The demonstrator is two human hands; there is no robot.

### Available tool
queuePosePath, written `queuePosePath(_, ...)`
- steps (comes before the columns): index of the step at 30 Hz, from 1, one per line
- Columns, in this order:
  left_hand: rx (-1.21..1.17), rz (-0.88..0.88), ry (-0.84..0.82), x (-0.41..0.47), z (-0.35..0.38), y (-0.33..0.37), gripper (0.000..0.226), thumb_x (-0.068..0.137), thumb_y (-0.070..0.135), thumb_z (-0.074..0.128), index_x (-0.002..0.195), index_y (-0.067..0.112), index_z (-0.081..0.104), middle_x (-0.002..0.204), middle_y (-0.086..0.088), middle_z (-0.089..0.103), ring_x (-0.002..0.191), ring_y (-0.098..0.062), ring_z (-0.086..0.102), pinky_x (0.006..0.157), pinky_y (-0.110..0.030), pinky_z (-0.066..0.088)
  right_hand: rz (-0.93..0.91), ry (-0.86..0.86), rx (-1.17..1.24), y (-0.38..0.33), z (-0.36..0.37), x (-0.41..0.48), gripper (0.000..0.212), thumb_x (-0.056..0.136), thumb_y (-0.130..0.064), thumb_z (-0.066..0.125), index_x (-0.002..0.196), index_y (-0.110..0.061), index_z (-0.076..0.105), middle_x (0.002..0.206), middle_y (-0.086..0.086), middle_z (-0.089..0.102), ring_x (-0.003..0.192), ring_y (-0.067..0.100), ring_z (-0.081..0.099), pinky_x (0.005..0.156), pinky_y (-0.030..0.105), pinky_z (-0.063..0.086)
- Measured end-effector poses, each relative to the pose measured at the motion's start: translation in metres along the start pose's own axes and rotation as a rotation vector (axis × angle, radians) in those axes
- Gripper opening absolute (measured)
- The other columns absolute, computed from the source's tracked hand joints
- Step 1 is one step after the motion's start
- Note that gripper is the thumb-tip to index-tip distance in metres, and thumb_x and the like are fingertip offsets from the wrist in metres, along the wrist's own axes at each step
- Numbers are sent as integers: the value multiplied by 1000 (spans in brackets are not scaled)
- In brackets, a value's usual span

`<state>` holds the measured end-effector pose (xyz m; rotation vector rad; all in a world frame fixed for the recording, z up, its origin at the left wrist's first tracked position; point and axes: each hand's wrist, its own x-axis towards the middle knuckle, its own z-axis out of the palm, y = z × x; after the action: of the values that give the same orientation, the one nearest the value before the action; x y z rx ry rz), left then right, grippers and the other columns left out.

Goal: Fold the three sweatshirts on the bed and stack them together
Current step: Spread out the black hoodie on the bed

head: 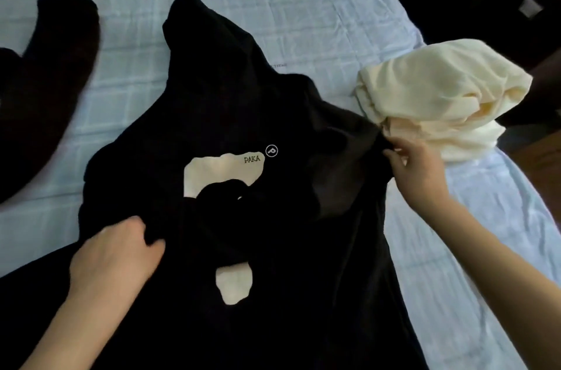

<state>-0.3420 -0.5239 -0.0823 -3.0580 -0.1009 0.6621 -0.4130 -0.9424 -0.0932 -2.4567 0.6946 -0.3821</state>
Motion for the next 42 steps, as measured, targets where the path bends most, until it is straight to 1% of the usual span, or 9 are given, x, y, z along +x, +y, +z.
queuePosePath(2,209,42,112,-10,1,32,42,87,42,63,110,9,56,103,-13,59,94,-34,57,73,-41,51,-5,-64,-3,11,8,-8,29,97,-15,58,124,-14,67,115,3,67,102,21,64,80,23,37)
queuePosePath(6,-141,419,505,1,-10,130,41,87,30,66,121,8,60,114,-16,59,100,-37,54,81,-46,47,8,-79,31,22,26,-41,39,93,-31,59,131,-24,58,120,-7,56,111,17,58,87,24,38)
queuePosePath(11,-545,361,-113,34,1,248,76,85,62,59,143,15,44,138,-5,54,126,-26,51,90,-31,41,189,-130,232,29,44,-72,71,83,-45,71,146,-36,40,143,-4,38,124,12,45,104,25,40)
queuePosePath(17,-980,624,-107,47,-13,288,70,87,1,67,149,19,39,135,10,49,122,0,45,77,4,39,232,-91,495,27,37,-64,53,79,-18,82,121,-45,63,112,-24,62,101,-6,57,89,19,49)
queuePosePath(21,-962,751,114,73,-35,285,65,85,8,71,144,20,46,131,5,57,115,1,56,92,-4,41,118,79,370,57,6,-43,49,77,-11,80,113,-42,70,102,-41,59,95,-13,58,76,7,46)
queuePosePath(25,-649,646,15,76,-7,290,57,92,22,67,144,25,44,108,4,58,89,-8,58,84,-25,51,218,-64,265,74,13,-51,44,89,-9,71,130,-24,65,109,-20,59,105,2,59,82,4,38)
queuePosePath(32,-622,554,38,33,25,184,63,76,78,45,132,48,48,124,25,57,113,16,47,92,-17,35,27,81,45,33,8,-105,38,96,-19,62,134,-13,59,134,6,54,122,22,48,97,22,37)
queuePosePath(38,36,634,-45,8,54,86,74,82,68,50,148,39,35,155,12,34,146,-13,25,122,-35,7,-467,-454,6,-3,46,-176,50,98,-44,51,143,-24,52,144,-4,53,139,18,44,118,45,31)
queuePosePath(42,-17,615,176,6,33,87,34,93,49,48,120,33,60,101,9,69,101,-22,64,92,-37,50,-520,-705,-276,20,55,-180,61,100,-56,36,157,-38,25,163,-12,24,152,13,14,125,45,11)
